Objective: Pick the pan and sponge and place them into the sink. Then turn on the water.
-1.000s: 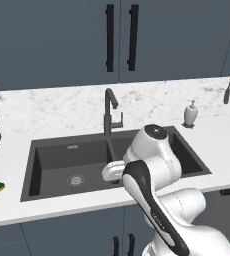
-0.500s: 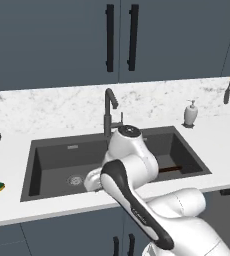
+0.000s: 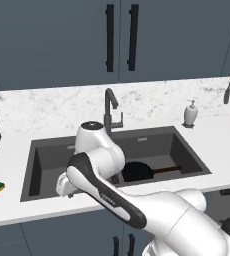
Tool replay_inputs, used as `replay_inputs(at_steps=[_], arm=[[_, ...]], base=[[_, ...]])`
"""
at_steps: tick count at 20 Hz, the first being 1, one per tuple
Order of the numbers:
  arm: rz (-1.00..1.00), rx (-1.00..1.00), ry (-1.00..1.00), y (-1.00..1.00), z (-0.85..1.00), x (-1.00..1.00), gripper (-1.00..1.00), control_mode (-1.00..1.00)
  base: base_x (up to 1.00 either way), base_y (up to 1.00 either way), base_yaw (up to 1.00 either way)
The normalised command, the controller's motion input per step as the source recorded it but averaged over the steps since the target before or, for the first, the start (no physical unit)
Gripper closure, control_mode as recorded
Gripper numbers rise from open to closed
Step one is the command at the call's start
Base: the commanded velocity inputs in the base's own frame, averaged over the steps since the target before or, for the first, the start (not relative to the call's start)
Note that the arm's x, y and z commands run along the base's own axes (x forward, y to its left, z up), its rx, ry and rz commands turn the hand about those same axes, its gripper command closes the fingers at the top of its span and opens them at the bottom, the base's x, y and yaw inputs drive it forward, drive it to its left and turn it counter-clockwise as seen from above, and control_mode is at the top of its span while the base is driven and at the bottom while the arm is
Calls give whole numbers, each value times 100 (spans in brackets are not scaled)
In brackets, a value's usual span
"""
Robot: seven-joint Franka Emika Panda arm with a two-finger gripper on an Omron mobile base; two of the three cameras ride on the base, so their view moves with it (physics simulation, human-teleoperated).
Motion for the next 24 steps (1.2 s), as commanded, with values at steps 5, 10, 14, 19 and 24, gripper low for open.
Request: replay_inputs(at_steps=[5, 10, 14, 19, 24], arm=[[3, -3, -6, 65, 0, 0, -100, -100], [0, -1, -7, 63, 0, 0, -100, -100], [0, 0, -5, 56, 0, 6, -100, -100], [0, 0, 0, 46, -5, 32, -100, -100], [0, 0, 10, 34, -22, 40, -100, -100]], base=[[0, 0, 0], [0, 0, 0], [0, 0, 0], [0, 0, 0], [0, 0, 0]])
